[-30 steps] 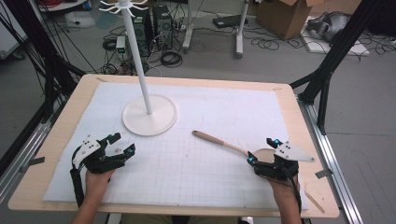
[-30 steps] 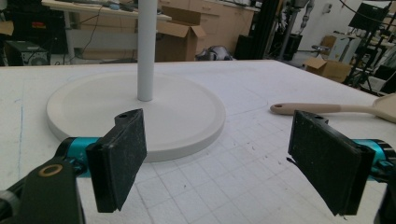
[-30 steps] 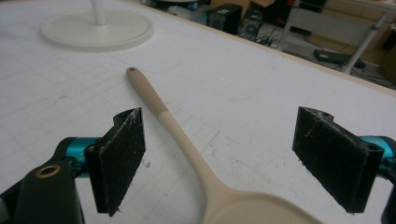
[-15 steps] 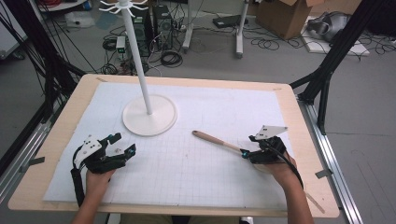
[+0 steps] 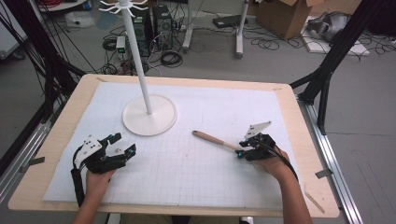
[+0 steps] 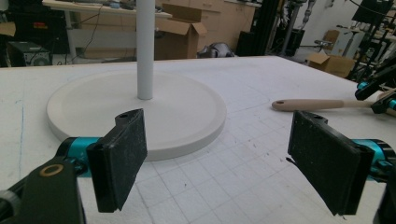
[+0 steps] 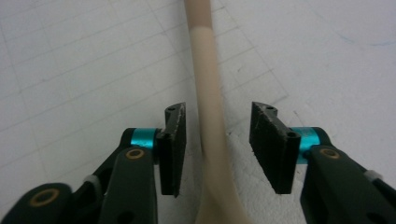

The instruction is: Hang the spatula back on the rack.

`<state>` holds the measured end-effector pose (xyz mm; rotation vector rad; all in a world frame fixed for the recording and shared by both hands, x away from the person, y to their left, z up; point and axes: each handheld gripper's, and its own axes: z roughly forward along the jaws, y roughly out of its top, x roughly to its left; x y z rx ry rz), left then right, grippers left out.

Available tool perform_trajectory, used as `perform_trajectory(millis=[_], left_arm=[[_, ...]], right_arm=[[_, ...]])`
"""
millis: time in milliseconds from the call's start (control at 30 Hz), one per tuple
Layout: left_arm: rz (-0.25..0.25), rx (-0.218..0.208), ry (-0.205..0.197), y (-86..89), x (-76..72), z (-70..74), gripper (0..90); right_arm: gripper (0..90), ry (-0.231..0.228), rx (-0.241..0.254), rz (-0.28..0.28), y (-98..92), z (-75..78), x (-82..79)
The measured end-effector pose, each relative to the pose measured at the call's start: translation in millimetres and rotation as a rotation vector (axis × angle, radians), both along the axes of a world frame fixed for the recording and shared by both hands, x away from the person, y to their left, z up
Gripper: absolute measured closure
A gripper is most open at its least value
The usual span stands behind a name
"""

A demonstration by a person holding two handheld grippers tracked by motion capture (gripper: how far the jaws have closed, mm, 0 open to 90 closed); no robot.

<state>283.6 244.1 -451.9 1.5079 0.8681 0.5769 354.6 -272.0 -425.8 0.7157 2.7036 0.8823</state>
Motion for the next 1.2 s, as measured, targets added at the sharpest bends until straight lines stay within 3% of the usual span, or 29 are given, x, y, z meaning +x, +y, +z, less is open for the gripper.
perform_trajectory(millis=[300, 367, 667, 833, 1000, 1067, 1100, 1200], left_arm=[[0.000, 0.001, 0.001, 0.0, 0.0, 0.0, 19.9], [0.000, 0.000, 0.001, 0.0, 0.0, 0.1, 19.9], [0.001, -0.008, 0.003, 0.2, 0.0, -0.1, 19.9], [0.002, -0.006, 0.001, 0.6, 0.0, 0.2, 20.0], [0.006, -0.015, 0.003, 1.6, 0.0, 0.7, 20.9], [-0.010, -0.068, 0.030, 1.3, 0.8, 1.2, 21.2], [-0.014, -0.072, 0.031, 0.9, 1.0, 2.2, 21.3], [-0.026, -0.051, 0.014, -4.8, 0.7, 8.8, 22.1]], right_arm=[[72.3, 0.044, -0.016, 0.068, 4.4, -2.2, 6.2], [76.4, 0.049, -0.030, 0.055, 5.3, -0.8, 6.5], [78.0, 0.067, -0.027, 0.022, 7.8, 1.7, 3.2], [77.8, 0.034, 0.054, 0.014, 7.7, 13.3, -2.9], [77.8, -0.017, 0.093, -0.007, 6.4, 23.9, -11.4], [77.8, -0.040, 0.108, -0.016, 6.8, 27.7, -16.1], [77.8, -0.052, 0.123, -0.017, 7.3, 29.1, -18.6], [77.8, -0.071, 0.140, -0.023, 9.4, 30.1, -23.7]])
